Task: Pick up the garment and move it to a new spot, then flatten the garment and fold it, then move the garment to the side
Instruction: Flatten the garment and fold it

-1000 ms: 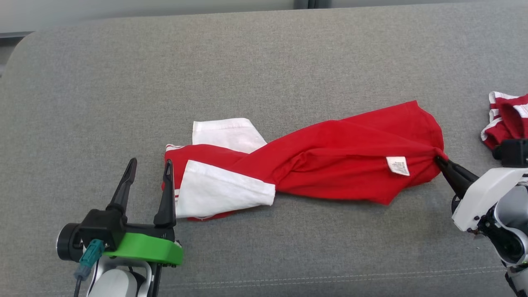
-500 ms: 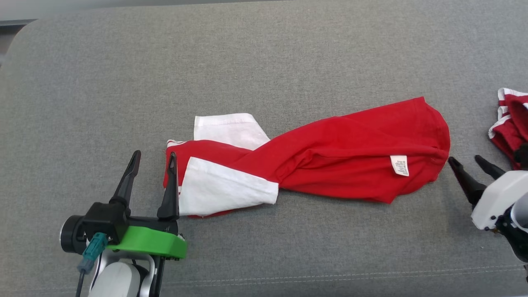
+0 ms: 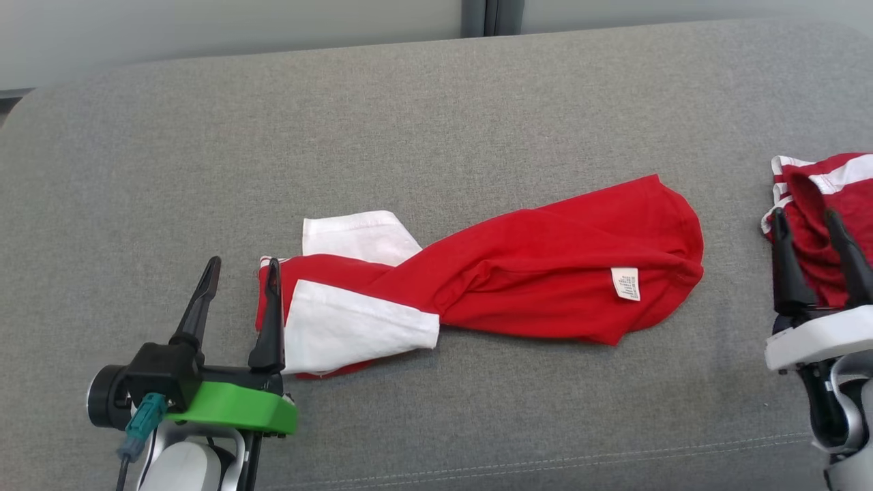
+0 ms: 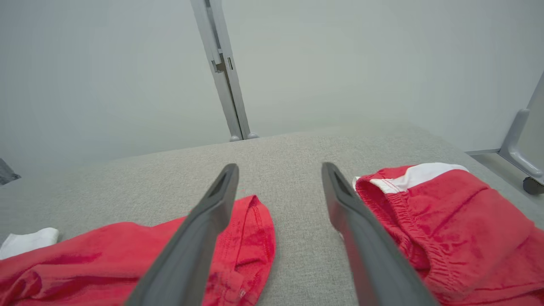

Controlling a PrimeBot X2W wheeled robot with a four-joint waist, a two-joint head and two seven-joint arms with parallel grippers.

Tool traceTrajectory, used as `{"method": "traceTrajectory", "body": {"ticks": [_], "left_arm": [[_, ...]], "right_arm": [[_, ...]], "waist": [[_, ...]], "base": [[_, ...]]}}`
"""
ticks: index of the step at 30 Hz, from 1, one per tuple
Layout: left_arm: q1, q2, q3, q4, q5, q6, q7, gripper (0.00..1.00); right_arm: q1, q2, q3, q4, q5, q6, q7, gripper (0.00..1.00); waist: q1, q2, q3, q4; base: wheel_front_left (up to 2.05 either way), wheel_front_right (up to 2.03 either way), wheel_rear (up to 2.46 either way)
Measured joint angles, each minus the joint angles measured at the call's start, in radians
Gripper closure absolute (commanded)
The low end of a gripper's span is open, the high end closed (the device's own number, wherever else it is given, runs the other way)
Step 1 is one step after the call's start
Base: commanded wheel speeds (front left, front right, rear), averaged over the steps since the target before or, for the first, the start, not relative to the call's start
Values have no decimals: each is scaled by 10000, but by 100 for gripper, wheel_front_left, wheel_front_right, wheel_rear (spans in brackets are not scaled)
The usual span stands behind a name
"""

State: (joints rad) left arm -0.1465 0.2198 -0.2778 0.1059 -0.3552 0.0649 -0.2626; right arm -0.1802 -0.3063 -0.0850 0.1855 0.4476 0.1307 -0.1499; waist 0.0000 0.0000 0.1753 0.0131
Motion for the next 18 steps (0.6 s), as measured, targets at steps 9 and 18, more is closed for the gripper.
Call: {"method": "traceTrajectory", "body": {"ticks": [9, 18], "left_arm": [[400, 77, 263, -105, -61, 113, 0, 0], [1011, 96, 286, 81, -130, 59, -2, 0]], "right_arm": [[955, 1204, 711, -1597, -1659, 2, -247, 0], [2253, 1687, 1104, -2157, -2274, 2, -84, 0]], "waist": [[0, 0, -673, -4], [0, 0, -1411, 57]], "base": [[0, 0, 0], [0, 0, 0]]}}
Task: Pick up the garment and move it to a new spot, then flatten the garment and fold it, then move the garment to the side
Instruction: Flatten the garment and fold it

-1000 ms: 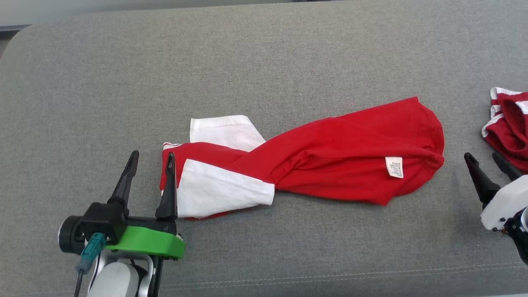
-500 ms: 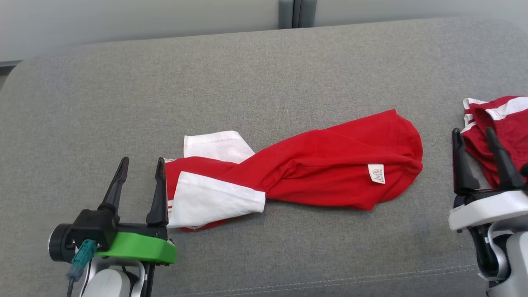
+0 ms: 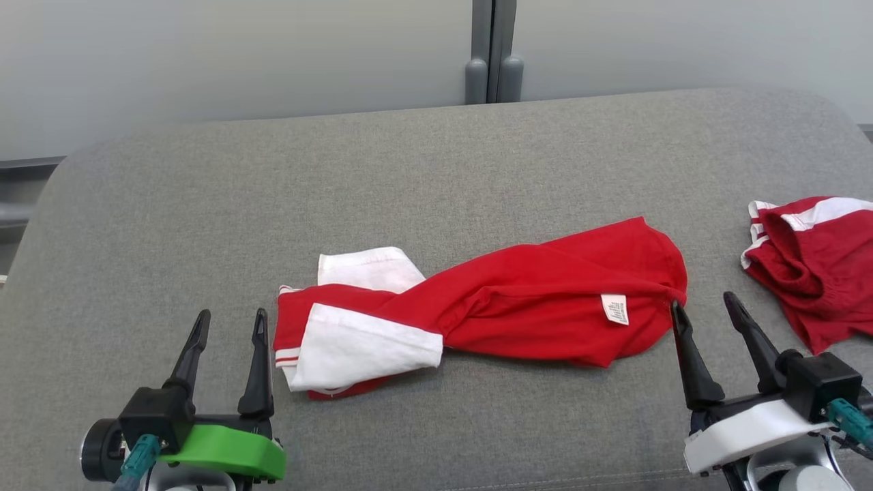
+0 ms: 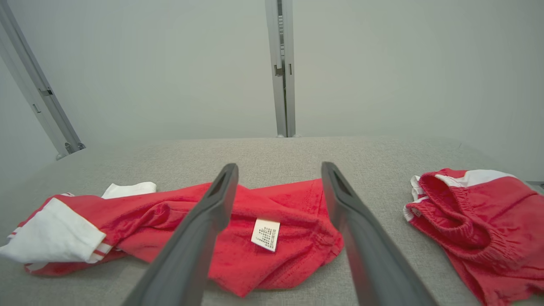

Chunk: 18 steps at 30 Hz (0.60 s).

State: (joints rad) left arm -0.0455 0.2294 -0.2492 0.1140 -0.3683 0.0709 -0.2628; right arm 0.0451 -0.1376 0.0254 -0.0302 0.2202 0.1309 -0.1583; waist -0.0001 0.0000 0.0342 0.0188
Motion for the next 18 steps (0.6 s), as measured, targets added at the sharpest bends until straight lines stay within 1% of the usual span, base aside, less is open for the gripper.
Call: {"method": "traceTrajectory", "body": {"ticks": [5, 18], "left_arm": [[230, 65, 4, 174, -42, -17, 8, 0], [321, 188, -71, 222, -109, 0, 155, 0]], "right_arm": [[460, 104, 100, -121, -336, 0, 174, 0], [733, 209, 222, -301, -384, 0, 355, 0]], "waist": [[0, 0, -289, 20], [0, 0, -395, 36]], "base": [[0, 0, 0], [0, 0, 0]]}}
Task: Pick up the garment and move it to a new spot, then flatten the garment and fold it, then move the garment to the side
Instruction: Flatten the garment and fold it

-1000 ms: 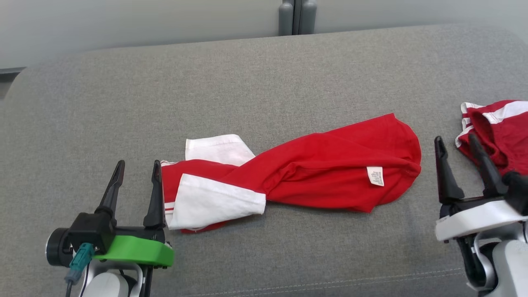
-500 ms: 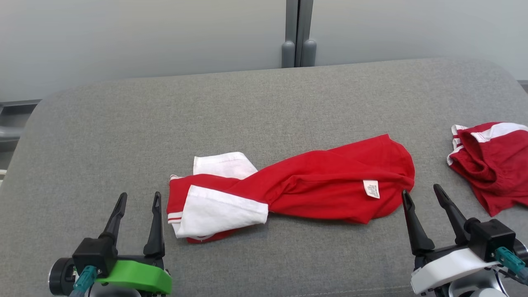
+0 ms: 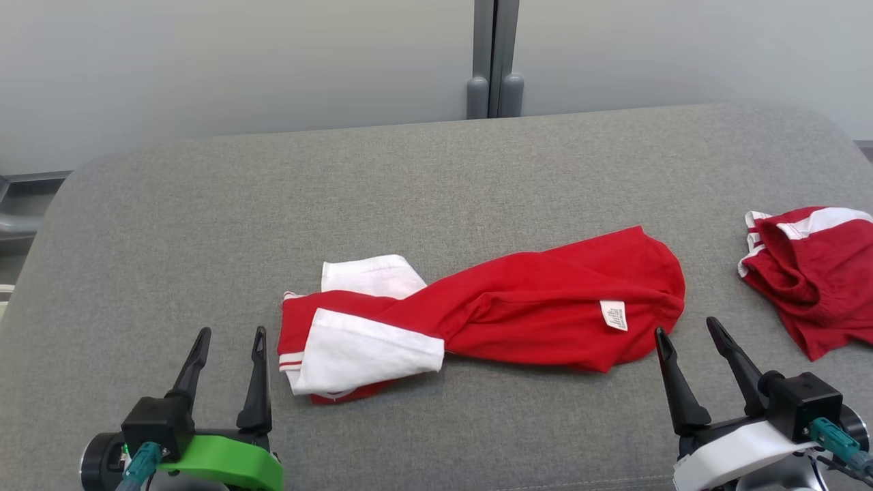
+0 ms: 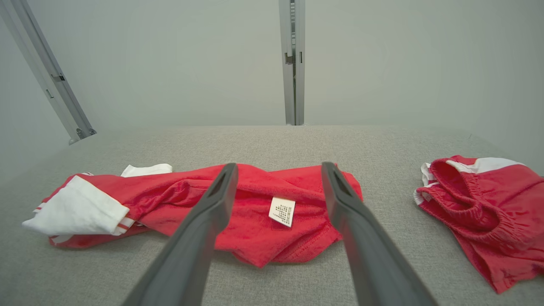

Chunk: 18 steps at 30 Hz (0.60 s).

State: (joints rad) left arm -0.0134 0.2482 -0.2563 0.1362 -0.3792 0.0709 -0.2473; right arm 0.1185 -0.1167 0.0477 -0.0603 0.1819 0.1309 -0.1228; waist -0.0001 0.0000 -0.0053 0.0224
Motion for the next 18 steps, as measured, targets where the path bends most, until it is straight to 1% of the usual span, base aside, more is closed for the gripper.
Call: {"method": "traceTrajectory", "body": {"ticks": [1, 4, 9, 11, 14, 15, 16, 18], "left_arm": [[-2, 6, -36, -4, -25, -13, 40, 0], [-35, -2, -309, -21, -151, -282, 451, 0], [-547, -31, -1078, 8, -585, -1126, 1921, 0], [-888, -21, -1329, 90, -748, -1369, 2583, 0], [-1462, 67, -1494, 349, -1039, -1595, 3350, 0], [-1462, 67, -1494, 349, -1039, -1595, 3350, 0], [-1828, 213, -1488, 525, -1185, -1680, 3649, 0], [-2166, 345, -1413, 729, -1373, -1756, 3904, 0]], "right_arm": [[-4, 0, 15, 0, 6, 0, 27, 0], [-7, -6, 25, 4, 27, 0, 48, 0], [-12, -42, -10, 2, 59, 0, 82, 0], [-35, -82, 6, -23, 67, 0, 82, 0], [-117, -115, 31, -58, 67, 0, 82, 0], [-117, -115, 31, -58, 67, 0, 82, 0], [-199, -111, 23, -77, 69, 0, 71, 0], [-235, -100, 8, -90, 69, 0, 61, 0]], "waist": [[0, 0, 8, 8], [0, 0, 28, 35], [0, 0, 185, 78], [0, 0, 299, 57], [0, 0, 477, -28], [0, 0, 477, -28], [0, 0, 592, -131], [0, 0, 717, -248]], "base": [[0, 0, 0], [0, 0, 0], [0, 0, 0], [0, 0, 0], [0, 0, 0], [0, 0, 0], [0, 0, 0], [0, 0, 0]]}}
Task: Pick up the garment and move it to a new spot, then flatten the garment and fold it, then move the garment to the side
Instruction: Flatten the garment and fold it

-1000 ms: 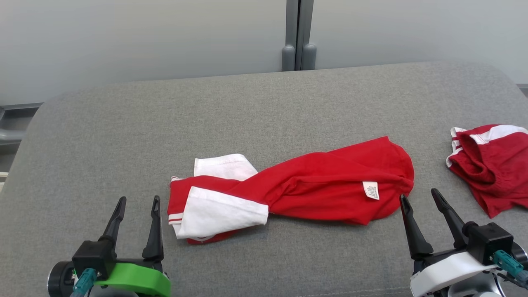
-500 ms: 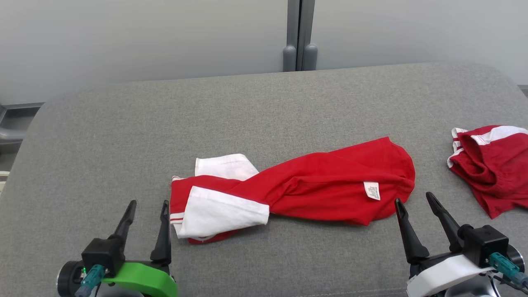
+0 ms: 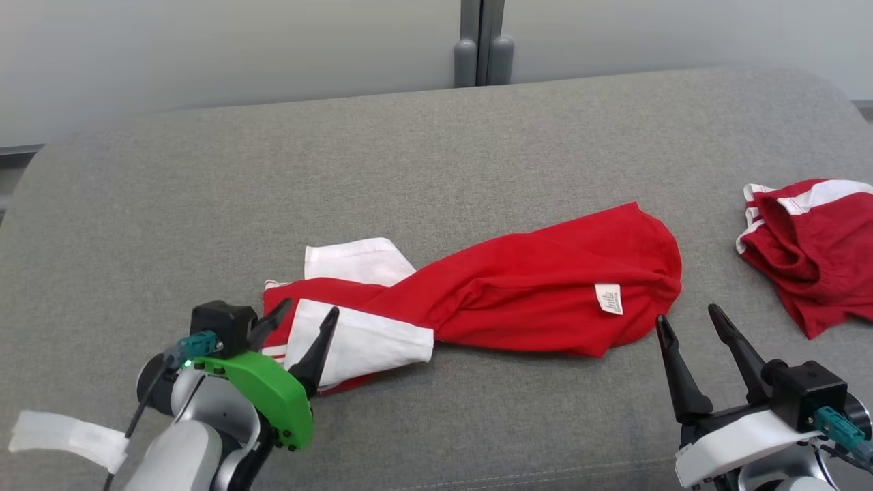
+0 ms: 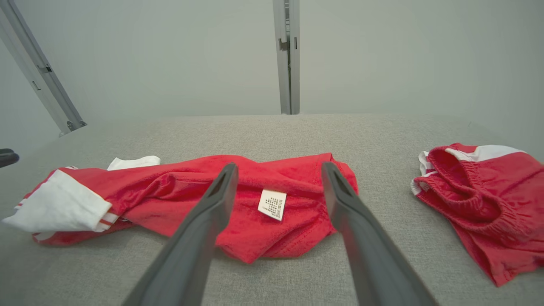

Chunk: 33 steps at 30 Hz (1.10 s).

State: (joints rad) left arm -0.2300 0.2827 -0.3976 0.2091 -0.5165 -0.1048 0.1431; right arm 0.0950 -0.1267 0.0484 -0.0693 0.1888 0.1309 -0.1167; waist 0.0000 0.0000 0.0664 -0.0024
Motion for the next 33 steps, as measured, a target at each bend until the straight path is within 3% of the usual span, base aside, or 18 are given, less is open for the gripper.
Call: {"method": "traceTrajectory", "body": {"ticks": [15, 24, 26, 27, 33], "left_arm": [[-923, 656, -111, 1333, -1310, -211, 688, 0], [-1038, 905, -268, 1467, -1779, -228, 757, 1], [-1034, 943, -341, 1396, -1843, -228, 815, 80], [-1033, 966, -391, 1317, -1850, -228, 813, 100], [-988, 1104, -621, 869, -2144, -230, 932, 100]], "right_arm": [[-403, 98, -105, 286, 17, 0, -368, 0], [-526, 121, -157, 437, 17, 0, -481, 0], [-589, 117, -201, 460, 17, 0, -500, 0], [-602, 117, -251, 477, 21, 0, -522, 0], [-686, 119, -700, 757, 130, 0, -520, 0]], "waist": [[1, 0, 961, -761], [0, 0, 1198, -750], [1, 0, 1214, -708], [1, 0, 1221, -686], [0, 0, 1288, -580]], "base": [[0, 0, 0], [0, 0, 0], [0, 0, 0], [0, 0, 0], [0, 0, 0]]}}
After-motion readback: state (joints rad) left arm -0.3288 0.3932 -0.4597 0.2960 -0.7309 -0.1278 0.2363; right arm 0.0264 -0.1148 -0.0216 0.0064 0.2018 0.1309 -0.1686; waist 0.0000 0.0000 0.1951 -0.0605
